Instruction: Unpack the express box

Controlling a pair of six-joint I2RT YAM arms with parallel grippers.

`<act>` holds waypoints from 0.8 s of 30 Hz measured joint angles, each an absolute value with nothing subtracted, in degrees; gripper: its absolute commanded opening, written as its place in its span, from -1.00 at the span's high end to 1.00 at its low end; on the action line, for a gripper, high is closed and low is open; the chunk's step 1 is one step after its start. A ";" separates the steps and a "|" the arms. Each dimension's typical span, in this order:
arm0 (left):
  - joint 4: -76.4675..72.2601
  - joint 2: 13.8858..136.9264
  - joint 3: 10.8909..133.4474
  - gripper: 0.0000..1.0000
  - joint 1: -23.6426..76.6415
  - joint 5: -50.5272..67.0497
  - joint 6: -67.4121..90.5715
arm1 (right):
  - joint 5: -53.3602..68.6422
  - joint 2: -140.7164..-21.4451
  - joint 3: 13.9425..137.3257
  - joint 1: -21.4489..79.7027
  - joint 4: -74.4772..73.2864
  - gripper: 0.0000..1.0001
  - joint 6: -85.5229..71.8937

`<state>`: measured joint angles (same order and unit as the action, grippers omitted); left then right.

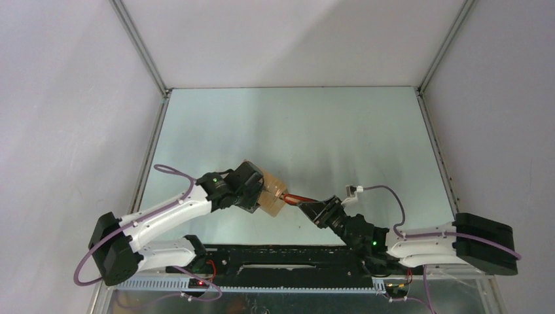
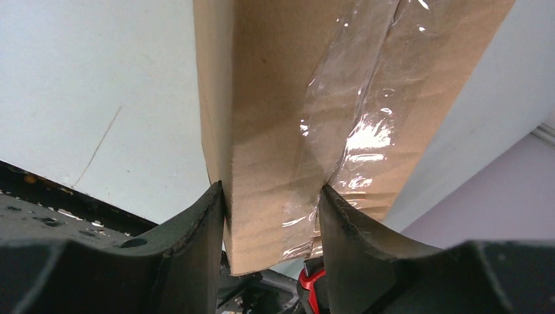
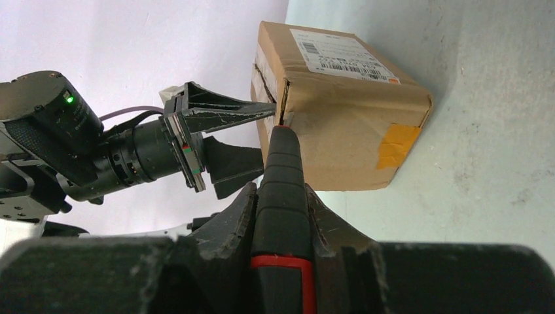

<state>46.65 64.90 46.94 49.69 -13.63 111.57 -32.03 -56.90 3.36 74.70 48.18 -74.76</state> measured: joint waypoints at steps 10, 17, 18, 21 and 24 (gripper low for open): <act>48.16 65.60 48.45 0.89 49.78 -14.87 111.42 | -31.64 -58.13 3.55 74.06 50.02 1.00 -74.94; 47.29 63.79 48.45 0.99 50.02 -14.28 110.76 | -26.92 -52.05 3.46 71.20 45.78 1.00 -75.46; 47.20 63.79 48.45 1.00 50.02 -14.26 110.50 | -26.57 -51.86 3.46 70.94 45.47 1.00 -75.68; 46.92 63.79 48.45 1.00 50.00 -14.24 108.90 | -24.47 -51.55 3.46 69.65 44.80 1.00 -76.95; 46.76 63.79 48.45 1.00 49.95 -14.09 106.98 | -22.37 -51.22 3.46 68.51 44.05 1.00 -77.87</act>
<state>46.76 63.79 48.45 49.95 -14.09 106.98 -22.37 -51.22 3.46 68.51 44.05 -77.87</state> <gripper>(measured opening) 0.525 0.260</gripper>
